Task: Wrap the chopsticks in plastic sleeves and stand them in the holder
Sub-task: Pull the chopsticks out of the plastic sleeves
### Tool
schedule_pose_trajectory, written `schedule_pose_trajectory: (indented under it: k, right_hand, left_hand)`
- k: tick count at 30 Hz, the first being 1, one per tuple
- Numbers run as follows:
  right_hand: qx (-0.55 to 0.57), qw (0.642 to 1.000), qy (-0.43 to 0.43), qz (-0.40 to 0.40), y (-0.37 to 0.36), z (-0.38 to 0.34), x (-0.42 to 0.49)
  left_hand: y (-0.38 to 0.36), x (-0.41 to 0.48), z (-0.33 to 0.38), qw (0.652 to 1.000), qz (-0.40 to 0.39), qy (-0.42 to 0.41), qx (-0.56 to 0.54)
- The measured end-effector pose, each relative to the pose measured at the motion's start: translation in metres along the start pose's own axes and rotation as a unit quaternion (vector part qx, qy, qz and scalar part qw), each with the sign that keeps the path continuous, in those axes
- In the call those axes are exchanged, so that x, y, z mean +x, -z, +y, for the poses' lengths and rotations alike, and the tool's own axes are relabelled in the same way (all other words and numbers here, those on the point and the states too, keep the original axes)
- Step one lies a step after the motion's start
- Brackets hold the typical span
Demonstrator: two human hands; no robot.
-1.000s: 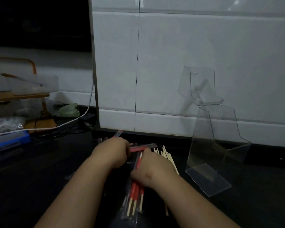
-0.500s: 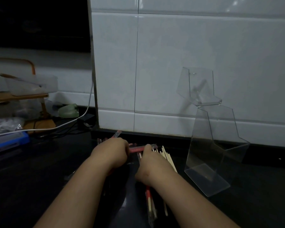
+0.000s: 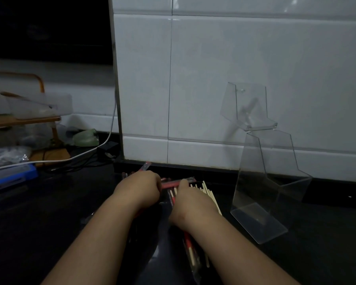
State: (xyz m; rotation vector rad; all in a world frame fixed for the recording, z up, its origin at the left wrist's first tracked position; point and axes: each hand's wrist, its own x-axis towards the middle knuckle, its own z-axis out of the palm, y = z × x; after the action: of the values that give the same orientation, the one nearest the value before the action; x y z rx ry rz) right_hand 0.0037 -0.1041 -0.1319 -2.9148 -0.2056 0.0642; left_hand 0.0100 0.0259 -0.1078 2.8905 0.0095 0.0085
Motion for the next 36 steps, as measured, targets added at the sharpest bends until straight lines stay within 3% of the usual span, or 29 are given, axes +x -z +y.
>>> schedule_pose_trajectory:
  k: [36]
  right_hand:
    - [0.012, 1.000, -0.001, 0.003, -0.004, -0.001, 0.001]
  left_hand:
    - [-0.007, 0.009, -0.003, 1.000, 0.011, -0.002, -0.008]
